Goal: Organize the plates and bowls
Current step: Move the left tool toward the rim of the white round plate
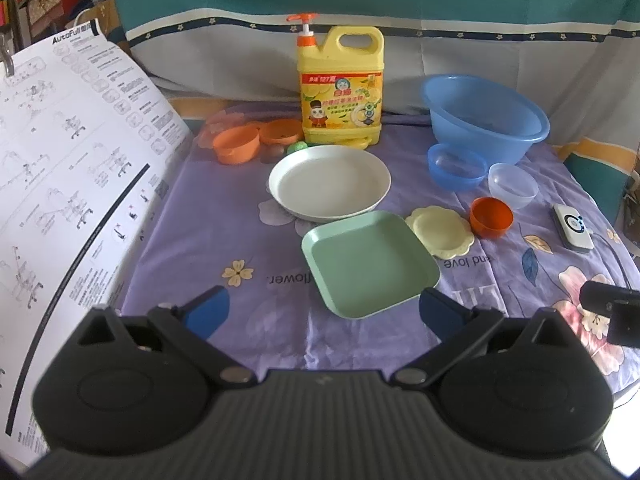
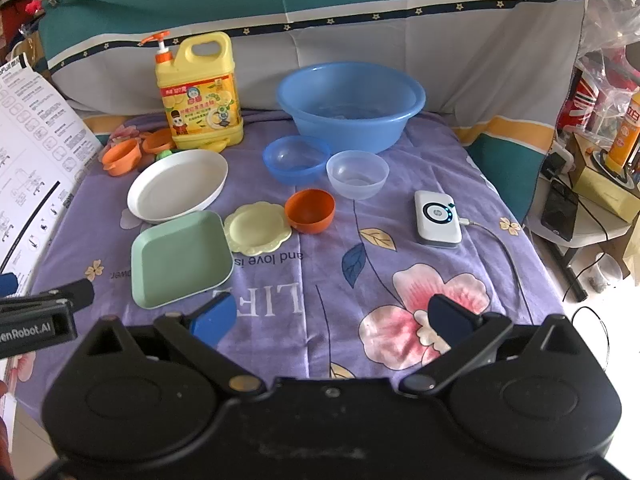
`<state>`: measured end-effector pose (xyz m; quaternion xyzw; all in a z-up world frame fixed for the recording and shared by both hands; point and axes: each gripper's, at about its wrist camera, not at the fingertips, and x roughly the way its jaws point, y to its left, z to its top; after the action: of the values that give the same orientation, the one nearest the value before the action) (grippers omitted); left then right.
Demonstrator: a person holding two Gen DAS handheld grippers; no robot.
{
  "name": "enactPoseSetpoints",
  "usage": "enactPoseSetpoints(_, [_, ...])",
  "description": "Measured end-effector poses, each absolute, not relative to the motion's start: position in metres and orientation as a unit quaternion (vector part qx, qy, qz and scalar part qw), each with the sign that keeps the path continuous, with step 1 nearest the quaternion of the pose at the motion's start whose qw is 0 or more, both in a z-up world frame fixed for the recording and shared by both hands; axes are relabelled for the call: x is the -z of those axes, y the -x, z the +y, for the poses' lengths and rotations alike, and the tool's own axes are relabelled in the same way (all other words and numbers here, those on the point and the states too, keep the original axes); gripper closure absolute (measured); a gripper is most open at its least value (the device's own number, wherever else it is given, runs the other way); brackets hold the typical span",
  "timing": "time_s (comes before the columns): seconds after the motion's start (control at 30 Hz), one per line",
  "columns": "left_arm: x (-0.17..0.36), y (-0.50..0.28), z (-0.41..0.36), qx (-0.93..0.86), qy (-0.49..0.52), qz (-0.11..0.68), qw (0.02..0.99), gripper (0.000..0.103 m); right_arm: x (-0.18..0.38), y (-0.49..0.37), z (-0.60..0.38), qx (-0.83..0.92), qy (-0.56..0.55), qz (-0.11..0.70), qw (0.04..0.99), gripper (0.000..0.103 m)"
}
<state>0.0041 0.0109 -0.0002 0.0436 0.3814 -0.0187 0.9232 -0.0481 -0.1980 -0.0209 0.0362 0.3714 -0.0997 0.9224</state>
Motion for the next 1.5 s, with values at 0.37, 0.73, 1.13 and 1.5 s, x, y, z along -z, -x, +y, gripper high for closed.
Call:
enactPoseSetpoints(0.37, [-0.002,-0.005,0.015,0.012,-0.040,0.382,0.923,0.000,0.022,0.048,-0.198,0.102,-0.033,0.371,0.922,0.000])
enactPoseSetpoints(0.73, [-0.004,-0.008,0.022,0.001,-0.038,0.381,0.924,0.000,0.021,0.048,-0.197,0.110,-0.031,0.370,0.922,0.000])
enactPoseSetpoints(1.13, [-0.008,-0.012,0.033,-0.014,-0.032,0.379,0.925,0.000,0.019,0.048,-0.197,0.113,-0.028,0.366,0.923,0.000])
enactPoseSetpoints(1.5, [-0.006,-0.014,0.036,-0.019,-0.031,0.377,0.925,0.000,0.021,0.047,-0.197,0.117,-0.027,0.367,0.923,0.000])
